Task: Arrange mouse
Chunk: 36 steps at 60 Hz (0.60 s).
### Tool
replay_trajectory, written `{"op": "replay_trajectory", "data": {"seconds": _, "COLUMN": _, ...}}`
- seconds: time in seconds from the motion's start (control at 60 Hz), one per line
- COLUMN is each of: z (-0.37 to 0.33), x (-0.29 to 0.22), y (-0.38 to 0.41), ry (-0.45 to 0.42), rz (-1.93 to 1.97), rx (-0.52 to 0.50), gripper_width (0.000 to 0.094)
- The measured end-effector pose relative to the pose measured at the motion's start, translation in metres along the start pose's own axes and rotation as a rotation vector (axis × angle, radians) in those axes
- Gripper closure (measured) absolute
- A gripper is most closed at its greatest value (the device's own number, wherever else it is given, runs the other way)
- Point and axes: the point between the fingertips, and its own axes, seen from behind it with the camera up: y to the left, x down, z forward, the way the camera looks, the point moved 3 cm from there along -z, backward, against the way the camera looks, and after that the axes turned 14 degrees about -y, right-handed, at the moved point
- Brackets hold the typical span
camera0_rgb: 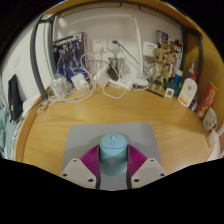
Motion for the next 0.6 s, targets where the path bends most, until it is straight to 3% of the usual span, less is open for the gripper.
{"op": "replay_trajectory", "data": {"seconds": 0.05, "z": 0.002, "x": 0.013, "y": 0.003, "ry": 0.024, "rz": 0.002, "rx": -0.003, "gripper_width": 0.0575}}
{"op": "replay_trajectory", "data": {"seconds": 0.15, "z": 0.002, "x": 0.013, "y": 0.006, "ry": -0.01, "rz": 0.042, "rx": -0.007, "gripper_width": 0.0573}}
{"op": "replay_trajectory", "data": {"seconds": 0.367, "z": 0.004, "x": 0.018, "y": 0.005, "ry": 0.011, "rz": 0.008, "rx": -0.013, "gripper_width": 0.0414}}
{"op": "replay_trajectory", "data": {"seconds": 0.417, "z": 0.002, "x": 0.019, "y": 0.005, "ry": 0.03, "rz": 0.004, "rx": -0.015, "gripper_width": 0.0299}}
{"op": "replay_trajectory", "data": {"seconds": 0.483, "z": 0.0, "x": 0.019, "y": 0.002, "ry": 0.052, "rz": -0.011, "rx": -0.008, "gripper_width": 0.0048}}
{"op": "replay_trajectory", "data": {"seconds": 0.5, "z": -0.002, "x": 0.019, "y": 0.002, "ry": 0.056, "rz": -0.016, "rx": -0.012, "gripper_width": 0.0092}}
{"op": "replay_trajectory", "data": {"seconds": 0.6, "z": -0.024, "x": 0.015, "y": 0.002, "ry": 0.073, "rz": -0.045, "rx": -0.042, "gripper_width": 0.008}}
